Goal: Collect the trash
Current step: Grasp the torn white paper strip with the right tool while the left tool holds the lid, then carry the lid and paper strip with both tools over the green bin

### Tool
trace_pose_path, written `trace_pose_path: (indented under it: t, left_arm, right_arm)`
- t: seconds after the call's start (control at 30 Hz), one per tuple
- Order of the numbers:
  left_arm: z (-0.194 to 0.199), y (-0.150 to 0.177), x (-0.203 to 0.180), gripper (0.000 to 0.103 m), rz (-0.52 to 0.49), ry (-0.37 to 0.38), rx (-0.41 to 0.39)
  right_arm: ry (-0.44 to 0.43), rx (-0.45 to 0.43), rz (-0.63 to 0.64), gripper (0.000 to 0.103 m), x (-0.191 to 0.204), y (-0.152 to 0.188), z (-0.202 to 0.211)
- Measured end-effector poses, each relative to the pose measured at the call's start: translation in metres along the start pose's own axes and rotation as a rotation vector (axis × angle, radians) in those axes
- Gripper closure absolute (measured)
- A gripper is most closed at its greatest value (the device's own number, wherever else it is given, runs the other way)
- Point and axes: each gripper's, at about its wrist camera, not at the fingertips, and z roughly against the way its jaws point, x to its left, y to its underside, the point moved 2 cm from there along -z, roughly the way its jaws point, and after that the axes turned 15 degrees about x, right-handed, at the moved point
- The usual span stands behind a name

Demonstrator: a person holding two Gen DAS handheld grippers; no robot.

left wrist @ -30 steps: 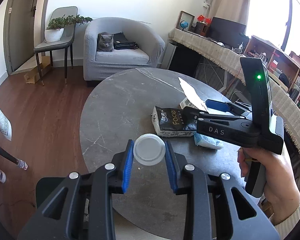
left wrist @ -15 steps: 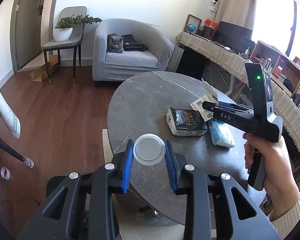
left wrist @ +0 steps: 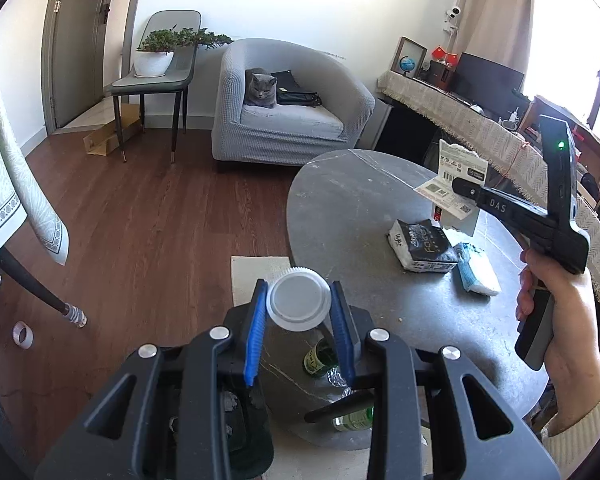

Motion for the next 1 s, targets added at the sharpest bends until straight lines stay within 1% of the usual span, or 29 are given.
trace_pose_path:
  t: [0.1,0.37,0.53,0.73,0.93,1.0]
  left_arm:
    - [0.001,0.002,0.014,0.07,0.017,-0.01,0.005]
    - [0.005,0.01,0.039,0.07,0.042,-0.038,0.018]
    - [0.003,0.017,0.056,0.07,0.055,-0.054,0.036]
    - [-0.005,0.028,0.075,0.07,0.06,-0.083,0.077]
    - [-0.013,0.038,0.097,0.07,0.09,-0.084,0.125]
    - [-0.019,0.042,0.105,0.07,0.103,-0.087,0.152]
  right_arm:
    - [-0.03,-0.027,0.011,0.103,0.011,-0.004,0.007]
    - [-0.125,-0.042,0.061,0.103,0.046,-0.011,0.015]
    - [-0.166,-0.047,0.104,0.103,0.071,-0.012,0.019]
    - [-0.249,-0.035,0.149,0.103,0.104,-0.013,0.024]
    - [-0.323,-0.019,0.208,0.103,0.139,-0.009,0.03]
    - [-0.35,-0.009,0.228,0.103,0.152,-0.006,0.031]
